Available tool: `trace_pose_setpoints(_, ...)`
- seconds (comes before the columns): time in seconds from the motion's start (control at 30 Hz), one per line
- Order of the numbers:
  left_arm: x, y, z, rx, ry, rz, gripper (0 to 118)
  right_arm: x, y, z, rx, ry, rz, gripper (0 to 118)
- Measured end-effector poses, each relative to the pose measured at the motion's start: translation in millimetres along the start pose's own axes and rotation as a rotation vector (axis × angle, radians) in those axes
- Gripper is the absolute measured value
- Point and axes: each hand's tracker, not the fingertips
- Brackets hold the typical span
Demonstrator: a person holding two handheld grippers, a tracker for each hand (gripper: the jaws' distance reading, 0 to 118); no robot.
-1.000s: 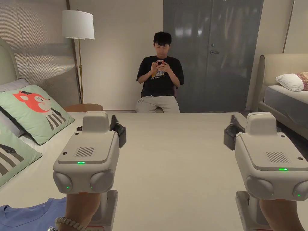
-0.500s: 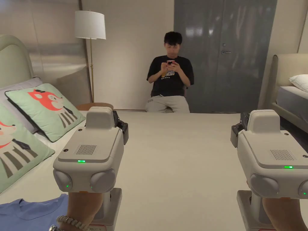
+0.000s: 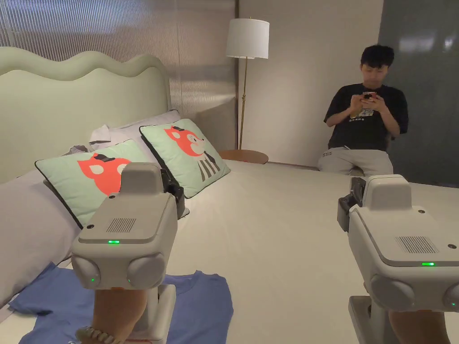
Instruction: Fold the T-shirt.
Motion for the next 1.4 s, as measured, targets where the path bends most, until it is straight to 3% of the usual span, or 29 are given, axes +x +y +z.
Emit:
trace_pose_setpoints(0.3, -2, -69, -33, -0.256, -0.049, 0.028, 0, -11, -38, -24, -0.111, 0.029, 0.007, 1)
trace_pose_setpoints(0.57, 10, -148, -71, -0.682, -0.092, 0.059, 1, -8, -95, -52, -0.244, 0.026, 0.012, 1)
trace_pose_setpoints(0.6, 11, -158, -75, -0.746, -0.106, 0.059, 11, -7, -95, -50, -0.255, 0.027, 0.011, 1)
trace_pose_setpoints(0.63, 12, -169, -78, -0.787, -0.112, 0.07, 28, -7, -99, -51, -0.266, 0.026, 0.01, 1)
trace_pose_setpoints(0.67, 12, -179, -79, -0.825, -0.117, 0.08, 54, -6, -103, -53, -0.278, 0.025, 0.009, 1)
trace_pose_setpoints(0.7, 12, -187, -82, -0.859, -0.124, 0.083, 54, -6, -107, -55, -0.287, 0.025, 0.011, 1)
trace_pose_setpoints(0.73, 13, -197, -85, -0.908, -0.133, 0.086, 63, -6, -111, -56, -0.296, 0.025, 0.014, 1)
trace_pose_setpoints(0.77, 15, -206, -86, -0.942, -0.136, 0.09, 79, -6, -114, -58, -0.304, 0.025, 0.016, 1)
trace_pose_setpoints(0.8, 16, -213, -85, -0.961, -0.147, 0.083, 105, -6, -117, -60, -0.31, 0.025, 0.017, 1)
trace_pose_setpoints(0.83, 16, -223, -89, -0.986, -0.163, 0.079, 111, -6, -120, -61, -0.318, 0.025, 0.015, 1)
trace_pose_setpoints(1.03, 24, -264, -96, -1.094, -0.11, -0.01, 105, -8, -133, -64, -0.349, 0.03, 0.009, 1)
trace_pose_setpoints(1.1, 24, -271, -97, -1.111, -0.1, -0.004, 81, -7, -136, -64, -0.357, 0.034, 0.009, 1)
trace_pose_setpoints(1.17, 21, -266, -93, -1.078, -0.084, 0.019, 77, -7, -142, -64, -0.364, 0.037, 0.019, 1)
trace_pose_setpoints(1.2, 21, -263, -94, -1.089, -0.074, 0.019, 66, -6, -142, -64, -0.366, 0.038, 0.021, 1)
trace_pose_setpoints(1.23, 20, -258, -94, -1.077, -0.071, 0.024, 50, -6, -142, -64, -0.369, 0.037, 0.021, 1)
trace_pose_setpoints(1.3, 16, -250, -95, -1.046, -0.04, 0.021, 5, -3, -144, -65, -0.371, 0.033, 0.013, 1)
trace_pose_setpoints(1.33, 13, -246, -96, -1.024, 0.007, 0.016, 4, -1, -143, -63, -0.369, 0.031, 0.008, 1)
trace_pose_setpoints(1.4, 3, -237, -97, -1.016, -0.034, 0.124, 4, 2, -139, -59, -0.36, 0.027, -0.003, 1)
